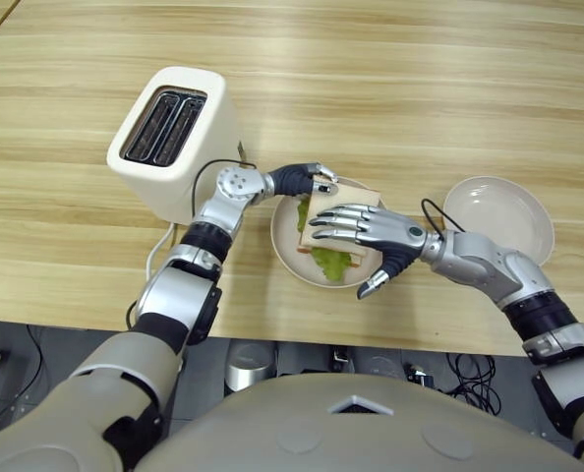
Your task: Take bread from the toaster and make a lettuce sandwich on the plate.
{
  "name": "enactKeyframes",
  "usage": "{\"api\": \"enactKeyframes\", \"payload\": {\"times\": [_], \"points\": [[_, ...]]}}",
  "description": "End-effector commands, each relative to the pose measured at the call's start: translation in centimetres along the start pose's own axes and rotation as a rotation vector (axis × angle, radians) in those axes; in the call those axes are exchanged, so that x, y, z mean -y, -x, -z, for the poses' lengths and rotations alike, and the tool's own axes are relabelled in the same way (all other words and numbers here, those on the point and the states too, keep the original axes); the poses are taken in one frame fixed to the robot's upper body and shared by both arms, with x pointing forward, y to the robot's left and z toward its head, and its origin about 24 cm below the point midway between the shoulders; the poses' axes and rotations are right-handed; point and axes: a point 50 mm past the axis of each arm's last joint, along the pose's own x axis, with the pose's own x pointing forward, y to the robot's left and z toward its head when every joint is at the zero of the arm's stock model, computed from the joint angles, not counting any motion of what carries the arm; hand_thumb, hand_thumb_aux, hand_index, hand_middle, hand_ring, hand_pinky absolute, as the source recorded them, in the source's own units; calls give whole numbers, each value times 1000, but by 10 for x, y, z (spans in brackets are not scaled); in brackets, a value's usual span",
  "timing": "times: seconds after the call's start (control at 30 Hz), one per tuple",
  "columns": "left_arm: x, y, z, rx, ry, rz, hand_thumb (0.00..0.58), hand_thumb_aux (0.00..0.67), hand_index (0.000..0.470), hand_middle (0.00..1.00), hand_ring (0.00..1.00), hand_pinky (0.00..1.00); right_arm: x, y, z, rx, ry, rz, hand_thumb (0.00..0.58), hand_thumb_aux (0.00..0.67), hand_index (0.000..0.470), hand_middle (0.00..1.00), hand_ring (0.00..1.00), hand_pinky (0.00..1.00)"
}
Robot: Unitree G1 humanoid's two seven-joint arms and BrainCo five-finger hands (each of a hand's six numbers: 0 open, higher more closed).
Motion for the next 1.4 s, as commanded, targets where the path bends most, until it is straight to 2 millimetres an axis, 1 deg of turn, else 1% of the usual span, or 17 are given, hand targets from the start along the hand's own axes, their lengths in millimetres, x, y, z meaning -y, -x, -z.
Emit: {"api": "enactKeyframes", "payload": {"times": [0.03,0.2,0.3,0.47,0.5,0.53,0.57,0.6,0.77,0.8,0.9,1.03,1.17,1.3,1.33,1.37,1.4], "points": [[-2,3,2,-25,-25,5,580,670,460,1000,1000,1000,-13,7,14,-109,-8,-135,0,0,0,0,0,0],[0,2,3,-39,-58,14,580,670,460,1000,1000,1000,-18,7,22,-154,-10,-224,0,0,0,0,0,0],[3,-1,5,-61,-85,19,580,670,460,1000,1000,1000,-30,7,23,-169,-51,-331,0,0,0,0,0,0],[2,-3,3,-65,-118,-9,580,670,460,1000,1000,1000,-49,12,14,-160,-157,-520,0,0,0,0,0,0],[1,-4,2,-62,-124,-23,579,638,438,1000,1000,1000,-49,12,12,-152,-164,-533,0,0,0,0,0,0],[-2,-4,-1,-62,-145,-48,268,179,123,1000,1000,1000,-50,11,10,-142,-165,-540,0,0,0,0,0,0],[-4,-5,-4,-60,-171,-71,268,179,123,1000,1000,1000,-50,10,8,-134,-168,-544,0,0,0,0,0,0],[-7,-4,-7,-56,-201,-101,0,0,0,1000,1000,1000,-49,9,7,-129,-165,-546,0,0,0,0,0,0],[-36,5,-29,-36,-340,-359,0,0,0,957,957,957,-46,9,7,-134,-151,-520,0,0,0,0,0,0],[-42,8,-32,-32,-347,-421,0,0,0,0,0,0,-45,9,8,-140,-144,-515,0,0,0,0,0,0],[-55,15,-38,-15,-357,-592,0,0,0,0,0,0,-41,6,12,-154,-124,-488,0,0,0,0,0,0],[-63,23,-44,37,-383,-750,0,0,0,0,0,0,-31,0,18,-166,-85,-409,0,0,0,0,0,0],[-58,26,-44,96,-362,-776,0,0,0,0,0,0,-16,-4,18,-157,-92,-288,0,0,0,0,0,0],[-43,28,-38,139,-354,-732,0,0,0,0,0,0,13,-4,15,-119,-111,-78,0,0,0,0,0,0],[-41,30,-37,150,-348,-726,112,68,47,0,0,0,18,-3,14,-108,-122,-40,183,116,79,710,710,710],[-38,32,-35,164,-331,-721,550,518,355,1000,1000,1000,23,-2,12,-91,-151,0,580,652,447,1000,1000,1000],[-35,36,-33,171,-317,-713,550,518,355,1000,1000,1000,27,-1,9,-73,-181,35,580,652,447,1000,1000,1000]]}}
